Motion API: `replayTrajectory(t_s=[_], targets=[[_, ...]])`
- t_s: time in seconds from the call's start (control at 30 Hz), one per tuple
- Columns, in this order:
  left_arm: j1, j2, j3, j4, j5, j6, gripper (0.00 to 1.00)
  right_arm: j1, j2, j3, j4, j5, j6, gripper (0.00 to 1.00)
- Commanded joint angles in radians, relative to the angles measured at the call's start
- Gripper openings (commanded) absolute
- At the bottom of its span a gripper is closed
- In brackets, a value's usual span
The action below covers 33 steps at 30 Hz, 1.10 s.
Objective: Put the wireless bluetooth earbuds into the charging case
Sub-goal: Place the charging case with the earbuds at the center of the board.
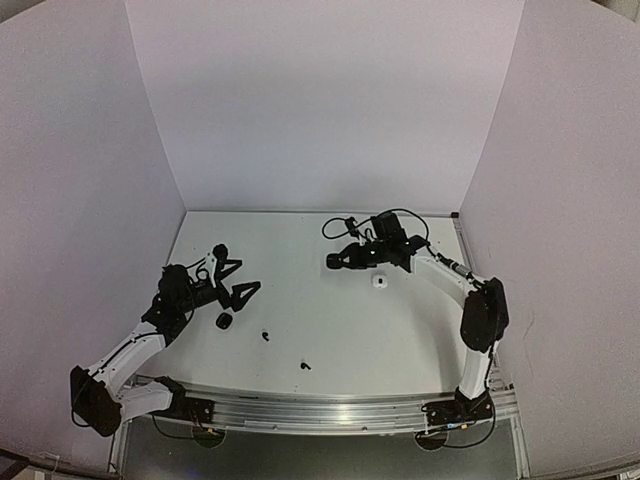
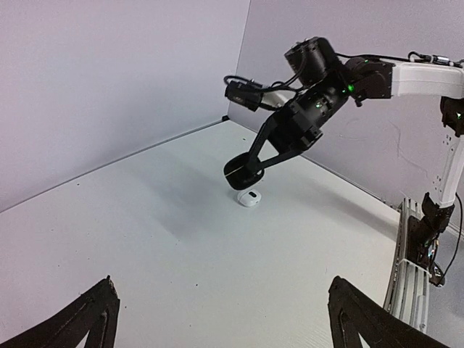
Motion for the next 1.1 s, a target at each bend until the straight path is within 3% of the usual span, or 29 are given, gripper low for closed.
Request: replayTrajectory(t_s=[0.0, 0.43, 1.07], targets=[[0.0, 0.008, 0.011, -0.039, -0.022, 0.033, 1.0, -0.035, 0.114, 0.041, -0.075, -0.022, -0.043, 0.0], [0.001, 0.089, 0.055, -0.067, -0.054, 0.063, 1.0, -0.12, 0.359, 0.198, -0.158, -0.156, -0.093, 0.0], [0.013, 0.135, 0.061, -0.044, -0.074, 0.097, 1.0, -0.133, 0.484, 0.309, -0.24, -0.139, -0.12, 0.0]])
